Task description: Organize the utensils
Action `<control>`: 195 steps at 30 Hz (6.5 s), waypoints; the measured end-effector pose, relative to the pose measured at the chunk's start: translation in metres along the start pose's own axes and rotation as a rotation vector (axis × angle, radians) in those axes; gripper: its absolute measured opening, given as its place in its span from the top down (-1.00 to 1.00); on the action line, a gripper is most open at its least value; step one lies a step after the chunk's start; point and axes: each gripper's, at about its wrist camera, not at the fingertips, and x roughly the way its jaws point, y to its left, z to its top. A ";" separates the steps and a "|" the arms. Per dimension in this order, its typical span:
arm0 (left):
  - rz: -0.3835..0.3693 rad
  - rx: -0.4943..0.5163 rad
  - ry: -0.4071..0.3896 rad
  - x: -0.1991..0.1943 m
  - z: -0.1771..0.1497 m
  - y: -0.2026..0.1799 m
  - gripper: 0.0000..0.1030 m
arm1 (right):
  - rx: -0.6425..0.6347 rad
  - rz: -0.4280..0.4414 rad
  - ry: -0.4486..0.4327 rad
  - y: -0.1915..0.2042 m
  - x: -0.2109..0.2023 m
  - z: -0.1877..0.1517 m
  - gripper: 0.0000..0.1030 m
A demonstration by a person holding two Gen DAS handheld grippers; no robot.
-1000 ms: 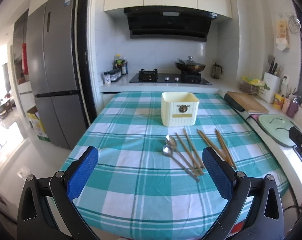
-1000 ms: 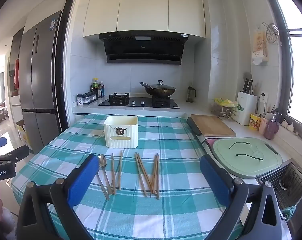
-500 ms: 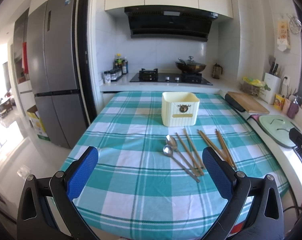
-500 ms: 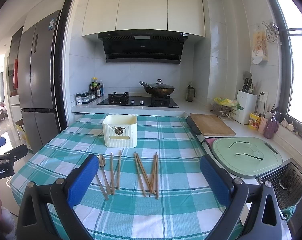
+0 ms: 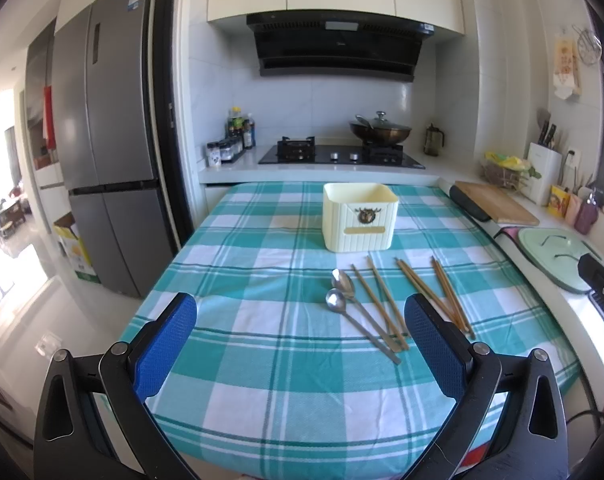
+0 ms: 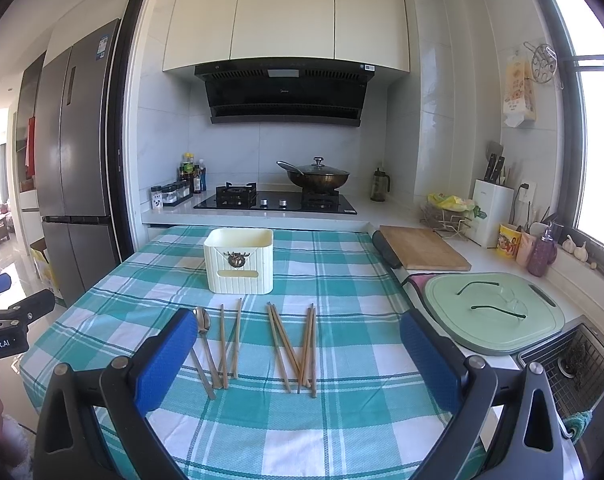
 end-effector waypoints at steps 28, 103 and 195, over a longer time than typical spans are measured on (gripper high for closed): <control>-0.001 0.001 0.000 0.000 -0.001 0.000 -0.99 | 0.002 -0.004 -0.003 -0.004 0.001 -0.002 -1.00; 0.157 -0.039 0.451 0.290 -0.079 -0.062 -0.99 | 0.021 0.037 0.519 -0.074 0.289 -0.103 -1.00; -0.269 -0.155 0.048 0.336 0.243 -0.009 0.35 | 0.062 0.376 -0.151 0.035 0.381 0.180 0.87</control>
